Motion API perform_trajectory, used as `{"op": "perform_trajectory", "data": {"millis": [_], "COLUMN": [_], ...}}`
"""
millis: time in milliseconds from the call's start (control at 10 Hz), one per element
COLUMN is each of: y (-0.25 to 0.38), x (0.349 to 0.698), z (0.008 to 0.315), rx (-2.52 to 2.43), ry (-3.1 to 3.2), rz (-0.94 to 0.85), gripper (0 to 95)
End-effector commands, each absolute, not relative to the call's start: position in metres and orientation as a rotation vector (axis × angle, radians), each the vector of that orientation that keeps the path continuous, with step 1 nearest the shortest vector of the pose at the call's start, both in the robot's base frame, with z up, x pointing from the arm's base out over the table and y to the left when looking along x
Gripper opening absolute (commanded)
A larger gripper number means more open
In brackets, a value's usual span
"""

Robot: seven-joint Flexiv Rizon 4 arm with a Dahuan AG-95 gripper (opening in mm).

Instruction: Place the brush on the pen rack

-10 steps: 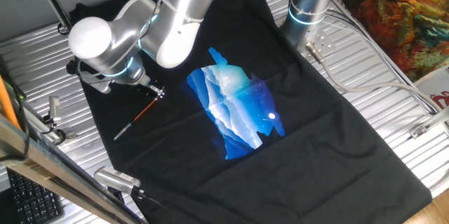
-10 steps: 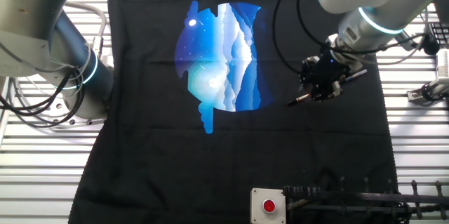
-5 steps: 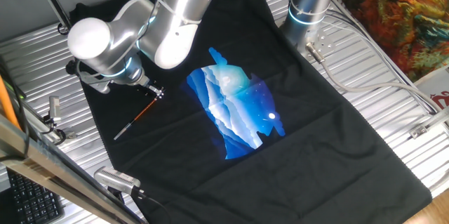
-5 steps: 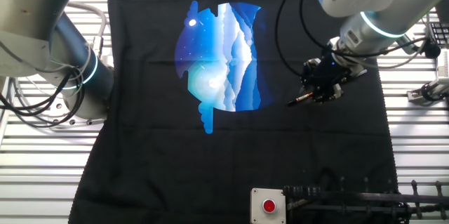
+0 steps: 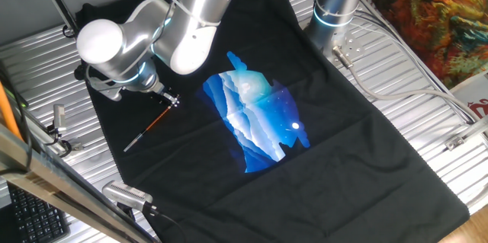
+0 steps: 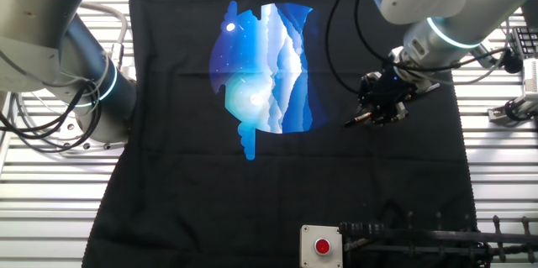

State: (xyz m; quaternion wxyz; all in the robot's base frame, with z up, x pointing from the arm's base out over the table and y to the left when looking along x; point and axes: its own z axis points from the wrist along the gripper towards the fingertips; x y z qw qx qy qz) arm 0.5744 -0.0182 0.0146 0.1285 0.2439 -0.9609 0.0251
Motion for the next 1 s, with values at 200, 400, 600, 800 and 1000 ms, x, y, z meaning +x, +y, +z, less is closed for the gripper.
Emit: {"op": "perform_trajectory", "data": {"millis": [200,400,600,800,1000], "y": [-0.0161,-0.0157,-0.0153,-0.0151,-0.0151], "x": [0.575,0.5747,0.5725,0.5717,0.5715], "z": [0.012,0.0112,0.0094,0.0081,0.0079], "rx": [0.695,0.694,0.69,0.685,0.684], "ry": [-2.799,-2.8,-2.803,-2.807,-2.808], "rz": [0.073,0.071,0.07,0.064,0.063], "gripper": [19.0,19.0,19.0,0.0,0.0]}}
